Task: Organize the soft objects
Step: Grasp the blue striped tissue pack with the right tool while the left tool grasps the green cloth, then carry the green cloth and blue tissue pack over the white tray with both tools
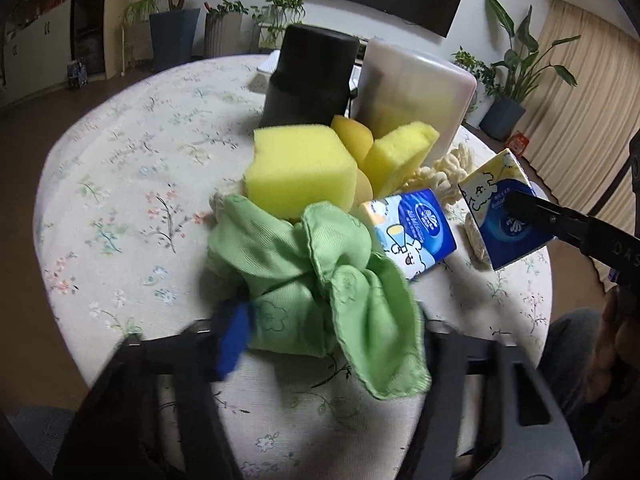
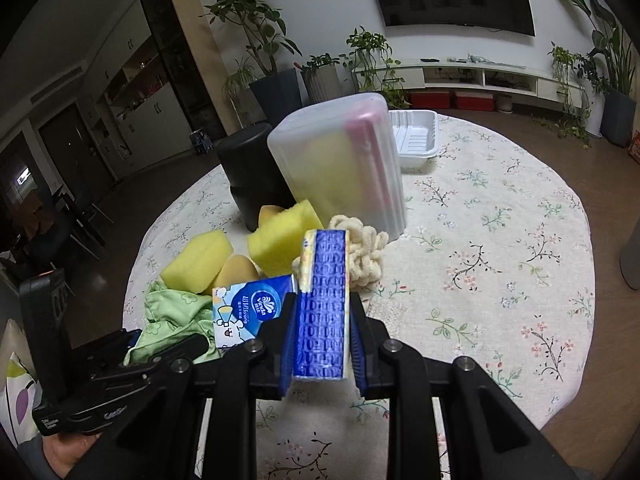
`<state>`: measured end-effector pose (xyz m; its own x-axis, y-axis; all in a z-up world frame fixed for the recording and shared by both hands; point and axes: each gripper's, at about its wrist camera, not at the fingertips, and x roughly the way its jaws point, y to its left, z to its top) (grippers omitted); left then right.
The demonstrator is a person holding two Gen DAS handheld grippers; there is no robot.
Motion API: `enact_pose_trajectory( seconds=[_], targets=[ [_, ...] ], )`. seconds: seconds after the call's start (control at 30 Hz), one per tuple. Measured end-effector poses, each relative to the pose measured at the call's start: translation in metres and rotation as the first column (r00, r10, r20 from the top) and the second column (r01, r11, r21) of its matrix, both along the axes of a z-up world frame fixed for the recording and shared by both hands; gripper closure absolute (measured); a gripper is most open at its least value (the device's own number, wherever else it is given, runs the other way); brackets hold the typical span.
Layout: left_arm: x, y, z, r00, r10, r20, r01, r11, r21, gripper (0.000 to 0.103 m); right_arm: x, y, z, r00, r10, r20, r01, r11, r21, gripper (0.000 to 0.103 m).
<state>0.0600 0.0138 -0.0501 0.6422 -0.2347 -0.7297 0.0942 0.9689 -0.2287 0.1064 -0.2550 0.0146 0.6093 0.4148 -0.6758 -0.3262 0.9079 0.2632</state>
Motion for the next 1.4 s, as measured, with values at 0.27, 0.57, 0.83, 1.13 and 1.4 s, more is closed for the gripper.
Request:
enact_pose_trajectory(
  seconds=[0.27, 0.57, 0.83, 1.13, 1.4],
  targets=[
    [-0.012, 0.010, 0.014, 0.999, 0.018, 0.036, -0.017, 0.999, -0.030, 0.069, -0.009, -0.003, 0.013, 0.999, -0.001, 0.049, 0.000, 1.000, 0.020, 0.078],
    [-0.027, 0.014, 0.047, 0.994, -0.054, 0.091, 0.061, 0.996, -0.069, 0.070, -0.017, -0.006, 0.018, 0.999, 0.004, 0.054, -0.005, 1.000, 0.028, 0.078],
    [-0.029, 0.031, 0.057, 0.993, -0.070, 0.090, 0.083, 0.986, -0.145, 0.070, -0.021, -0.026, 0.019, 1.000, -0.019, 0.016, 0.019, 1.000, 0.021, 0.078],
    [-0.013, 0.056, 0.081, 0.989, -0.039, 0.143, 0.061, 0.986, -0.152, 0.070, -0.003, -0.061, 0.026, 0.995, -0.097, 0.013, 0.097, 0.995, 0.004, 0.078],
    [0.011, 0.067, 0.079, 0.989, -0.009, 0.147, 0.030, 0.990, -0.140, 0.070, 0.025, -0.079, 0.026, 0.991, -0.133, 0.015, 0.134, 0.990, -0.042, 0.078]
  ],
)
